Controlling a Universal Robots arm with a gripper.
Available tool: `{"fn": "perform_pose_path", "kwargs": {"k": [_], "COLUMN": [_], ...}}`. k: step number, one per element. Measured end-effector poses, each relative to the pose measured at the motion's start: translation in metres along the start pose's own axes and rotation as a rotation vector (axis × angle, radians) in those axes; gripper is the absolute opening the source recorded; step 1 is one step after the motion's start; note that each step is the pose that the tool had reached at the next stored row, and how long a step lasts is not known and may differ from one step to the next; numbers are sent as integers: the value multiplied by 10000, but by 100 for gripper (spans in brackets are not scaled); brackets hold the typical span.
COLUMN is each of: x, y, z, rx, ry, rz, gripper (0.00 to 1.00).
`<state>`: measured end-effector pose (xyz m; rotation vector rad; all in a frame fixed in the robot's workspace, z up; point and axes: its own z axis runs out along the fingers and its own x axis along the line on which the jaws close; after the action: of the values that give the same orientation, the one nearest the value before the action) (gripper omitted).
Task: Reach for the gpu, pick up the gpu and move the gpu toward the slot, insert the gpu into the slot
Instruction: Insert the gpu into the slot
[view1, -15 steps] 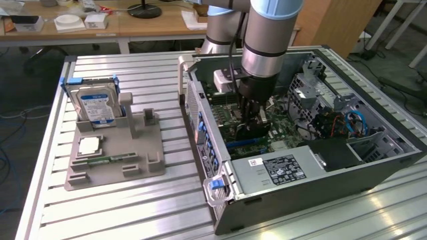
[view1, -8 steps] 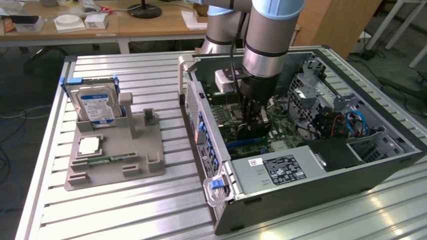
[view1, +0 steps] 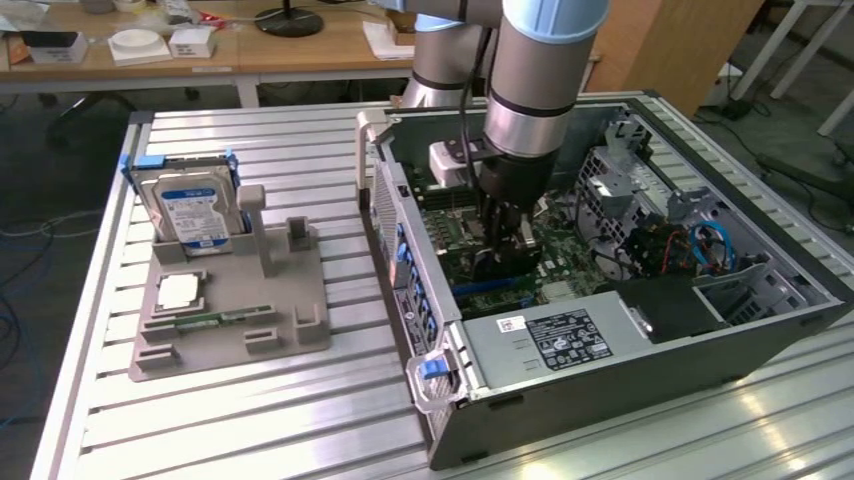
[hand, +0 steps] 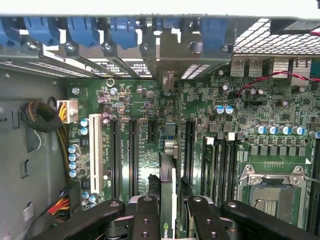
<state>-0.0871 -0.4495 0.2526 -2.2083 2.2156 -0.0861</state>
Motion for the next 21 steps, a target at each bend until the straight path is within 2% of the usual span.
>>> {"fn": "perform_pose_path", "kwargs": {"k": [10,21], "x": [0,-2], "y": [29,29], "z": [43,48], "rx": [-3,0], "ry": [5,0], "rz": [-4,-4], "gripper": [26,26]}}
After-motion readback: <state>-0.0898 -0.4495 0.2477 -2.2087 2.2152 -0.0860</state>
